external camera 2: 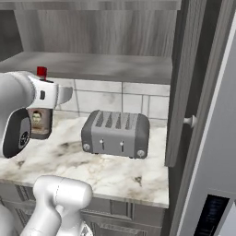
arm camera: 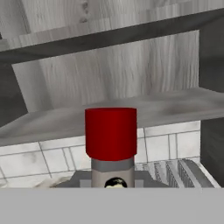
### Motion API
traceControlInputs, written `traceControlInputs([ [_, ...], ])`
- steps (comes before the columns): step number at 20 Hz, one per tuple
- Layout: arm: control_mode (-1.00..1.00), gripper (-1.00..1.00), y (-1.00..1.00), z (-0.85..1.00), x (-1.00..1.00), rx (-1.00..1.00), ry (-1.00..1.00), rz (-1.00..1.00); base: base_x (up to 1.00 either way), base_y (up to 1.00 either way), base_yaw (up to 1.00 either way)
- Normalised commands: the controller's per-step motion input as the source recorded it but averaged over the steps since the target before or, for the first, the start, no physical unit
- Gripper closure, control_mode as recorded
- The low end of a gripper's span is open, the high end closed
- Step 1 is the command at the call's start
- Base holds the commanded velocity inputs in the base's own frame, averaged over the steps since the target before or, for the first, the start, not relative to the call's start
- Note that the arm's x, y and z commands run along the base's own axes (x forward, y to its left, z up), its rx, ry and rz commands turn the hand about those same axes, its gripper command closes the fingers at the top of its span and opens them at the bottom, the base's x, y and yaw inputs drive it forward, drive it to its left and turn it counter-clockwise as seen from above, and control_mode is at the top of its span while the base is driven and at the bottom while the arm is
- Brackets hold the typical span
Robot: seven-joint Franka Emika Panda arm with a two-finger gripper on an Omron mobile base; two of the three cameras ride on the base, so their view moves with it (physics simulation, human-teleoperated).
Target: Sort all alcoholic drinks to one cabinet, and non-alcoholic drinks to the other.
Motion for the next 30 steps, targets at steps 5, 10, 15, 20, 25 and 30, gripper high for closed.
traceControlInputs([
  [5, -1.00, 1.00, -0.12, 0.55, 0.23, 0.00, -0.15, -0.04, 0.00, 0.00, 0.00],
  [10, -1.00, 1.00, -0.09, 0.53, 0.24, 0.00, -0.12, -0.03, 0.00, 0.00, 0.00],
  [15, -1.00, 1.00, -0.11, 0.34, 0.23, -0.01, -0.05, -0.02, 0.00, 0.00, 0.00],
  [20, -1.00, 1.00, 0.00, 0.15, 0.49, -0.06, 0.00, -0.03, 0.00, 0.00, 0.00],
  [25, -1.00, 1.00, 0.00, 0.11, 0.64, -0.07, 0.00, -0.02, 0.00, 0.00, 0.00],
  [30, -1.00, 1.00, 0.00, 0.02, 0.68, -0.04, 0.00, 0.00, 0.00, 0.00, 0.00],
])
